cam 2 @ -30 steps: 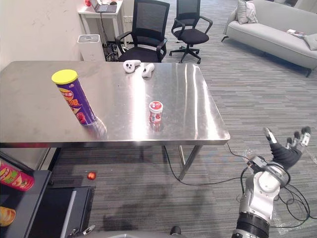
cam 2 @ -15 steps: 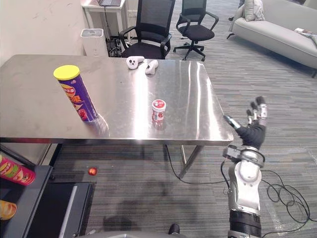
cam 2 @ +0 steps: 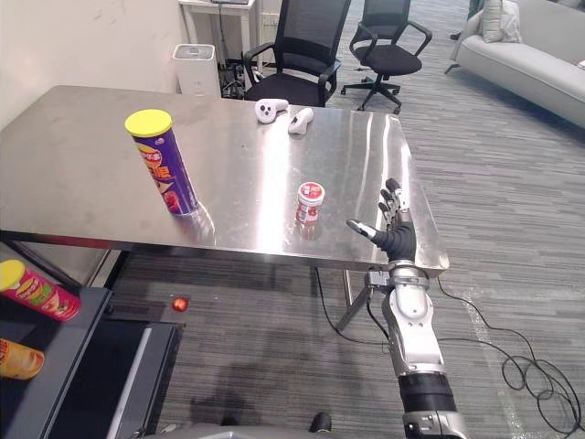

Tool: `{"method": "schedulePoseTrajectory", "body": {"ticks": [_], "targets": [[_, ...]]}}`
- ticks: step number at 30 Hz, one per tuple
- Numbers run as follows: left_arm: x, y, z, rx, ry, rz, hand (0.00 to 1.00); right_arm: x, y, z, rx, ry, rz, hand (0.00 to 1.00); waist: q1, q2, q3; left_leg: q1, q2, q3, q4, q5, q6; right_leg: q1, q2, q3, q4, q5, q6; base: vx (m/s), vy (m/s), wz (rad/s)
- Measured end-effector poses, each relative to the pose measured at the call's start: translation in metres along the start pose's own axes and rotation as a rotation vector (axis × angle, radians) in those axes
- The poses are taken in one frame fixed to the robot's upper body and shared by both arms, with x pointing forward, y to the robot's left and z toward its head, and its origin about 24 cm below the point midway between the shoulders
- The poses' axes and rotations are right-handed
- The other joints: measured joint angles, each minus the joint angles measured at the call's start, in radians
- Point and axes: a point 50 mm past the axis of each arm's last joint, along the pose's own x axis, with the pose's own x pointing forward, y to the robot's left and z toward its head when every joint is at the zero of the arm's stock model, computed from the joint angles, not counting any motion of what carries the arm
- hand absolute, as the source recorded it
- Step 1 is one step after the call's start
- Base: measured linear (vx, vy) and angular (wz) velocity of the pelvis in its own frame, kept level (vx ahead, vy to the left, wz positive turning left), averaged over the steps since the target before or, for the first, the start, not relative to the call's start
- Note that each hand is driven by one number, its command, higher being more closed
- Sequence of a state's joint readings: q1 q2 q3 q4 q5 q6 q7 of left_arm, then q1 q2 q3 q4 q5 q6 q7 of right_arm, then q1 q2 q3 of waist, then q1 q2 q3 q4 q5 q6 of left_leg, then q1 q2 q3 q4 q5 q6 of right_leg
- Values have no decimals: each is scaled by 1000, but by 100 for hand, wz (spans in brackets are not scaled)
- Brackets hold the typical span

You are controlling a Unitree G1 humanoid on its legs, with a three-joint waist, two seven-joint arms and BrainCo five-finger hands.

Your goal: Put the gum and the chips on the shelf.

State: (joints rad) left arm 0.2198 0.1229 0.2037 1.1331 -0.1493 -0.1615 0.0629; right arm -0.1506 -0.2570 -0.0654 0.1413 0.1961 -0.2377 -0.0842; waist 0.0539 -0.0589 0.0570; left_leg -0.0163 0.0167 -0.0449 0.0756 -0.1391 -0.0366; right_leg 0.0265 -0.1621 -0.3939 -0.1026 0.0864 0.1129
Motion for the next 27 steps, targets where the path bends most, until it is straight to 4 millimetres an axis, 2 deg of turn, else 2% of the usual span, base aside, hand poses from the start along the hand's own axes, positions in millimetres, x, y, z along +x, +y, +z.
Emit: {"method": "schedulePoseTrajectory", "body": {"ticks": [13,21,27], "targets": [[1,0,5,8,-10,3,0,22,2,-7,2,46,-51,0,36,-12,37,-17,-14,-53,-15,28,-1,2,-4,-47,0,0,0,-16,6,12],[1,1,6,19,-16,4,0,27,2,-12,0,79,-57,0,41,-18,51,-18,-23,-72,-40,50,-1,-1,-12,-64,1,0,-1,-14,10,7],[2,1,7,21,-19,5,0,33,5,-8,2,63,-50,0,43,-22,68,-18,-23,-72,-40,50,-1,-1,-11,-64,1,0,-1,0,0,0]]}}
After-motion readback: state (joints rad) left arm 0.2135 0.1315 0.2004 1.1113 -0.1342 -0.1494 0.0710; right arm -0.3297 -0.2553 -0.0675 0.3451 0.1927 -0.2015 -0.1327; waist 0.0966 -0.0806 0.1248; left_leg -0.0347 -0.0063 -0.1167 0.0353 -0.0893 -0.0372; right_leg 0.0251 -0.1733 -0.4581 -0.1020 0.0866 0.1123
